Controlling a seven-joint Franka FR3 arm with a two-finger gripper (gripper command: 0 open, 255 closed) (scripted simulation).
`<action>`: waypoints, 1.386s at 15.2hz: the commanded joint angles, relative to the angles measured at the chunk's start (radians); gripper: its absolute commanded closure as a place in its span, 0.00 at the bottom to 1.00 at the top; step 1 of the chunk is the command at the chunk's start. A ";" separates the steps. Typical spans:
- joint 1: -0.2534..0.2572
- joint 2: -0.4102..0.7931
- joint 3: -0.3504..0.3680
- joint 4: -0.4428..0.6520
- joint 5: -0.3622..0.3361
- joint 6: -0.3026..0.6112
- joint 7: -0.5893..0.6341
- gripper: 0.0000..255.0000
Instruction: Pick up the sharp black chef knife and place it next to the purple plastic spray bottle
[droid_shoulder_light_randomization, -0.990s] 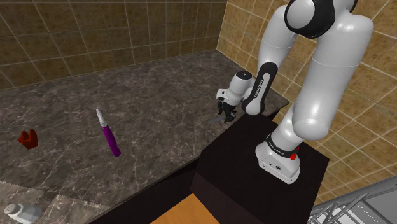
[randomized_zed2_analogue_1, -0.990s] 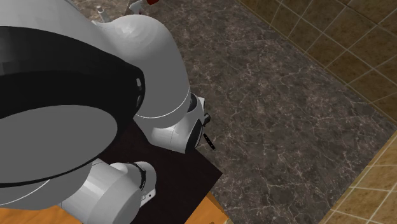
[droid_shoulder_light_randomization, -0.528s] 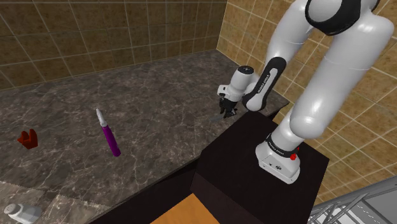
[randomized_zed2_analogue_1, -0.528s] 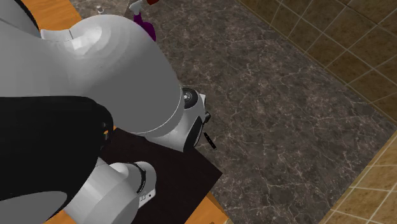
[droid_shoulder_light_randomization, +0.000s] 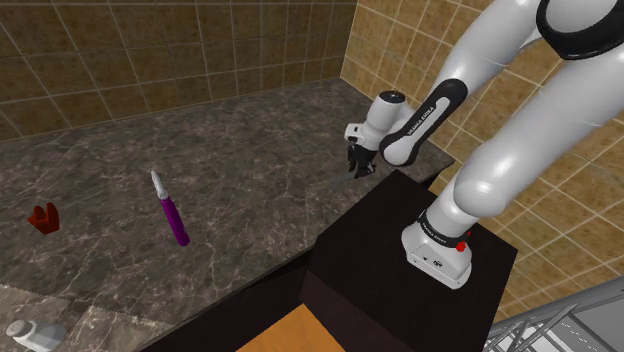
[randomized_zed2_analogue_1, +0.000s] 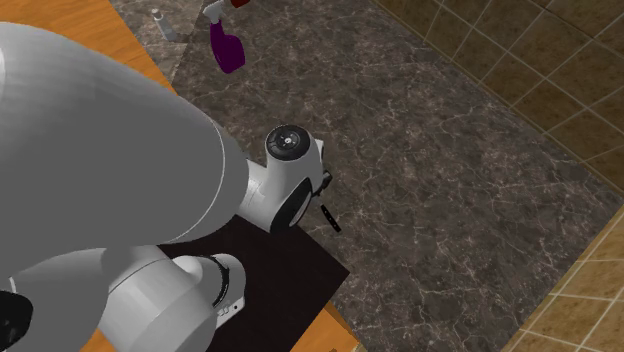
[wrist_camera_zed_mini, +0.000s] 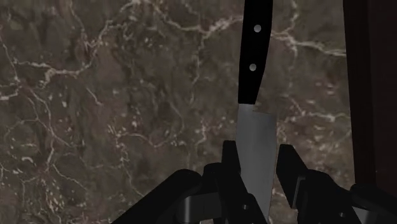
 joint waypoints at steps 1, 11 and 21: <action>0.013 -0.054 -0.005 -0.007 0.029 -0.049 -0.024 1.00; 0.041 -0.296 -0.015 -0.007 0.082 -0.290 -0.071 1.00; 0.055 -0.485 -0.003 0.032 0.118 -0.518 -0.096 1.00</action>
